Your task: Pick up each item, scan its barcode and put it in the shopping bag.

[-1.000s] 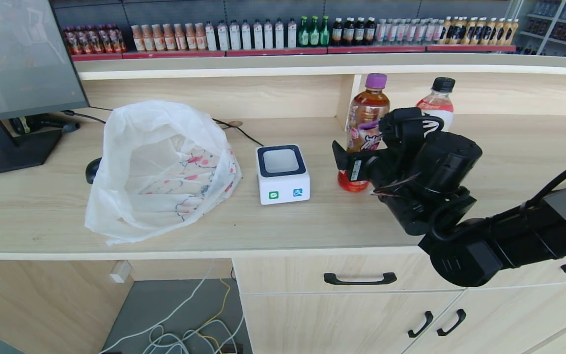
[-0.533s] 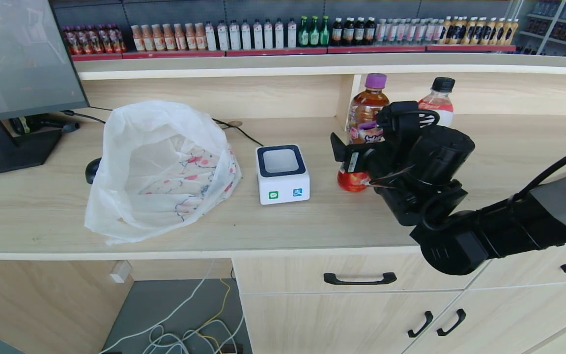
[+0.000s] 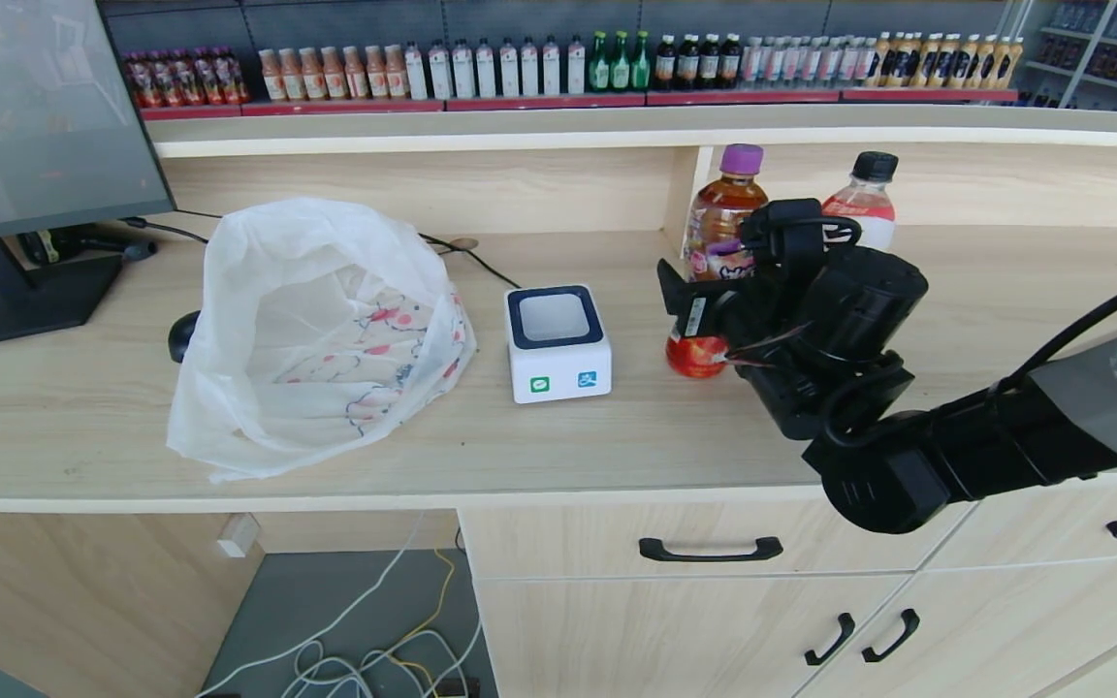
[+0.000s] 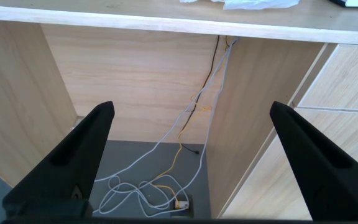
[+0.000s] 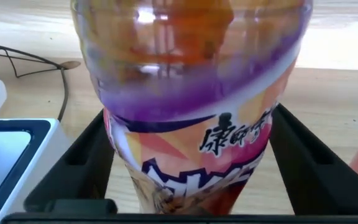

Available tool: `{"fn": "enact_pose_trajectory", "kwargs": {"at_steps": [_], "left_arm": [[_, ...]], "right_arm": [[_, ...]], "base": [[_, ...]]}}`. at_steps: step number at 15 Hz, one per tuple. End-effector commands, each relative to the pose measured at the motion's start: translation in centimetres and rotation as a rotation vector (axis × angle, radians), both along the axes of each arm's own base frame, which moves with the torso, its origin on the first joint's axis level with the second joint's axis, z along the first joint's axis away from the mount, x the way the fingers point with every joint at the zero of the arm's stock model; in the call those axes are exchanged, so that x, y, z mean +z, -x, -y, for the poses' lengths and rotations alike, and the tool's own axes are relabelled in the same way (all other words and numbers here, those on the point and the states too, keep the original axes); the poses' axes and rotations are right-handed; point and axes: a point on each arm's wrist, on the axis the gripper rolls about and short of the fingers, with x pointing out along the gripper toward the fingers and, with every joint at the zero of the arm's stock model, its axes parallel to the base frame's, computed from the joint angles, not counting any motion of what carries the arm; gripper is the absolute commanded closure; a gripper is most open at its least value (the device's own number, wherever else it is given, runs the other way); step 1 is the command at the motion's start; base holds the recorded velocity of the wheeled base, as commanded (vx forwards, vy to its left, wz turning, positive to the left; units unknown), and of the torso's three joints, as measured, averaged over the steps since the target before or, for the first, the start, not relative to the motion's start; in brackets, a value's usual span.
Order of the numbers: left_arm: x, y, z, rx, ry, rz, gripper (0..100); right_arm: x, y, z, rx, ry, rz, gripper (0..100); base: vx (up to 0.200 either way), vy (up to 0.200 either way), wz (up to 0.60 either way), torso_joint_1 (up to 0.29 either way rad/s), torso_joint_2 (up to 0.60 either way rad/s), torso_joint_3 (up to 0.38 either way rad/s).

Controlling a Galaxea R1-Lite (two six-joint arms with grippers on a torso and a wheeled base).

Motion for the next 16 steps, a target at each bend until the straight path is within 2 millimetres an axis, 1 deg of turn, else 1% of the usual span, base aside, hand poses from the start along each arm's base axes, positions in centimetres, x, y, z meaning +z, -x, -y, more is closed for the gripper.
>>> {"fn": "enact_pose_trajectory", "kwargs": {"at_steps": [1,3,11,16], "left_arm": [[0.0,0.0,0.0,-0.001,0.000,0.001,0],[0.0,0.0,0.0,0.001,0.000,0.001,0],[0.0,0.0,0.0,0.001,0.000,0.001,0],[0.0,0.0,0.0,0.001,0.000,0.001,0]], "right_arm": [[0.5,-0.1,-0.1,0.001,-0.011,0.017,100],[1.3,-0.3,-0.2,0.001,-0.025,0.043,100],[1.4,-0.3,-0.2,0.002,-0.027,0.047,100],[2.4,0.4,-0.1,0.009,-0.038,0.065,100]], "base": [[0.000,0.000,0.00,0.000,0.00,0.000],[0.000,0.000,0.00,0.000,0.00,0.000],[0.000,0.000,0.00,0.000,0.00,0.000],[0.000,0.000,0.00,0.000,0.00,0.000]]}}
